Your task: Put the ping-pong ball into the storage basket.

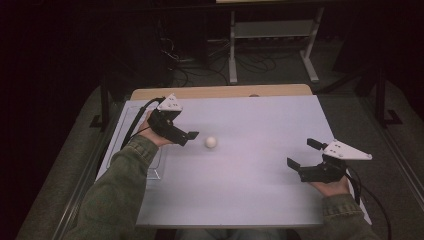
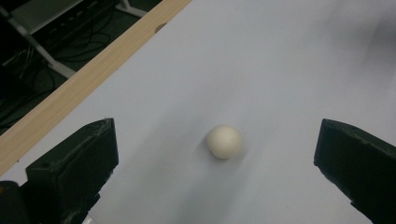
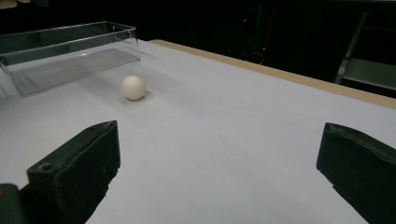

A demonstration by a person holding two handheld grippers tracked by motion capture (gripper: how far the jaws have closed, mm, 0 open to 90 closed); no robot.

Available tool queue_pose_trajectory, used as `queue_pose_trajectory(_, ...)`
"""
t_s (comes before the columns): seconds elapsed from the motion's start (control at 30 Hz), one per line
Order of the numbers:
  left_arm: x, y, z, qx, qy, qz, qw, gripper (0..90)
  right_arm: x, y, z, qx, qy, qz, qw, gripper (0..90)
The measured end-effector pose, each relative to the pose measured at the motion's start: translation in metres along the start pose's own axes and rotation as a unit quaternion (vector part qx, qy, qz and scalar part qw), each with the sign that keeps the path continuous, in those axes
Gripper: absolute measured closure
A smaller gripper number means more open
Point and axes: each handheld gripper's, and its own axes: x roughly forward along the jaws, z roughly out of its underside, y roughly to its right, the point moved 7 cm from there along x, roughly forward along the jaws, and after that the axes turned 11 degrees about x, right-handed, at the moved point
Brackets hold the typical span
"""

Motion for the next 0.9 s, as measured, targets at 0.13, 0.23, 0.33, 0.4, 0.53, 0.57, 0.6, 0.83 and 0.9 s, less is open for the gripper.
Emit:
queue_pose_trajectory(0.13,0.003,-0.001,0.001,0.001,-0.004,0.005,1.0,0.0,0.0,0.0,0.0,0.0,0.0,0.0,1.0,0.0)
queue_pose_trajectory(0.23,0.006,-0.001,0.002,0.003,-0.008,0.01,0.9999,0.0,0.0,0.0,0.0,-0.001,0.0,0.0,1.0,0.0)
queue_pose_trajectory(0.33,0.009,-0.002,0.001,0.009,-0.015,0.015,0.9997,0.0,0.0,0.0,0.001,-0.001,-0.001,0.001,1.0,0.0)
queue_pose_trajectory(0.4,0.01,-0.002,0.001,0.01,-0.019,0.017,0.9996,0.0,0.0,0.0,0.001,-0.002,-0.002,0.001,1.0,0.0)
queue_pose_trajectory(0.53,0.013,-0.002,0.0,0.019,-0.029,0.023,0.9991,0.0,-0.001,0.0,0.001,-0.001,-0.002,0.001,1.0,0.0)
queue_pose_trajectory(0.57,0.014,-0.002,0.0,0.02,-0.031,0.024,0.999,0.0,-0.001,0.0,0.001,-0.001,-0.002,0.001,1.0,0.0)
queue_pose_trajectory(0.6,0.016,-0.001,0.0,0.023,-0.035,0.027,0.9988,0.0,-0.001,0.0,0.001,-0.001,-0.002,0.001,1.0,0.0)
queue_pose_trajectory(0.83,0.025,-0.003,0.001,0.037,-0.057,0.037,0.997,0.0,-0.001,0.0,0.002,-0.001,-0.003,0.001,1.0,0.0)
queue_pose_trajectory(0.9,0.027,-0.002,0.001,0.04,-0.059,0.043,0.9966,0.0,-0.001,0.0,0.002,-0.001,-0.003,0.001,1.0,0.0)
